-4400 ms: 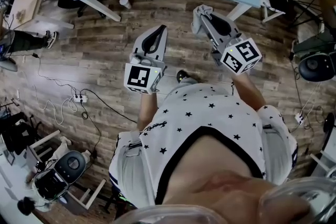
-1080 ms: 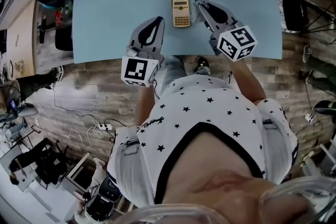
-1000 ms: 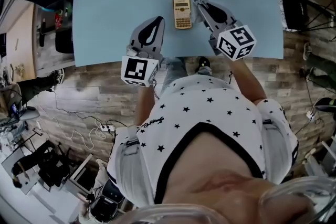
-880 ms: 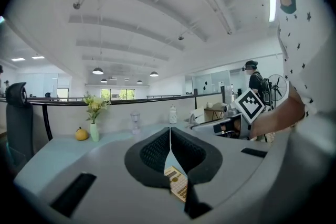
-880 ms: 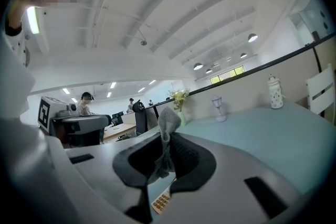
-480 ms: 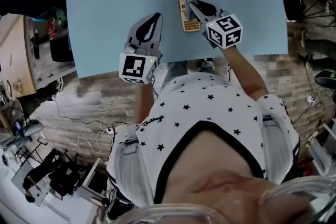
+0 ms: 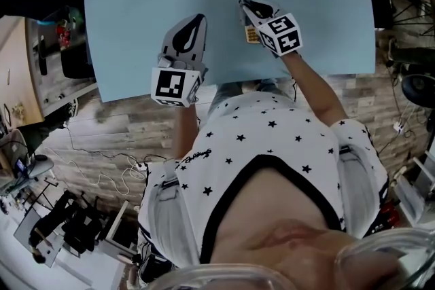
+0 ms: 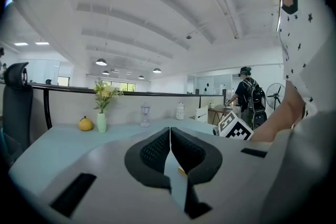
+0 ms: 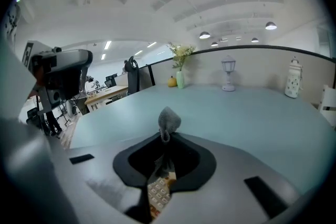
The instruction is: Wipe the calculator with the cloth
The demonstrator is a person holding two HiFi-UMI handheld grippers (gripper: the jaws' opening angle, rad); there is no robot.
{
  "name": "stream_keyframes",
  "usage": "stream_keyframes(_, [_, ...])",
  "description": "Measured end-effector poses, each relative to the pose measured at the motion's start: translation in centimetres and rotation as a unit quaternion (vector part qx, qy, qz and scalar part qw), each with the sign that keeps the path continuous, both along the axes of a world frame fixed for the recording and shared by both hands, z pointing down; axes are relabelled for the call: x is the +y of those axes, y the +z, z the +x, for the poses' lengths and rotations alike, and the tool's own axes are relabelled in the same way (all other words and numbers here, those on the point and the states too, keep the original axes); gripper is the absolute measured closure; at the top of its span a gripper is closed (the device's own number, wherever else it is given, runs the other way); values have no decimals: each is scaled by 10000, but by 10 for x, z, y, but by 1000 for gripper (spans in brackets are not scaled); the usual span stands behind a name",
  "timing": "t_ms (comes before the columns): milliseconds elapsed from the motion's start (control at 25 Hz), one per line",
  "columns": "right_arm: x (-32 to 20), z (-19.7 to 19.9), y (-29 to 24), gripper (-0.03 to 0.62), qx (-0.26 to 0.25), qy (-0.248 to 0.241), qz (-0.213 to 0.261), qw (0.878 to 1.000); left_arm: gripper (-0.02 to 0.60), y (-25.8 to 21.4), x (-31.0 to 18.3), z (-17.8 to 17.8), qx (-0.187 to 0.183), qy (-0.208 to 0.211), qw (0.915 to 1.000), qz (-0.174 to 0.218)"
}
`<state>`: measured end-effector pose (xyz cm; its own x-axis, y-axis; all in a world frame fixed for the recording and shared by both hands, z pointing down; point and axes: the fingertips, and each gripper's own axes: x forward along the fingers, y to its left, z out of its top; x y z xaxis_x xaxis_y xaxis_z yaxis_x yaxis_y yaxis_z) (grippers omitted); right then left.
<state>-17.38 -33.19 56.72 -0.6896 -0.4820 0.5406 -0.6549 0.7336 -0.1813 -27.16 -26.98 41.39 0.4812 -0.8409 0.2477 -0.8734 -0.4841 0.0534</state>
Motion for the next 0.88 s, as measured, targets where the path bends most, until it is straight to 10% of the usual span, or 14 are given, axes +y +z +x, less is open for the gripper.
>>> stream_keyframes(880, [-11, 25, 33, 556, 727, 131, -14, 9973, 551, 0, 7, 1, 42, -33, 10000, -32])
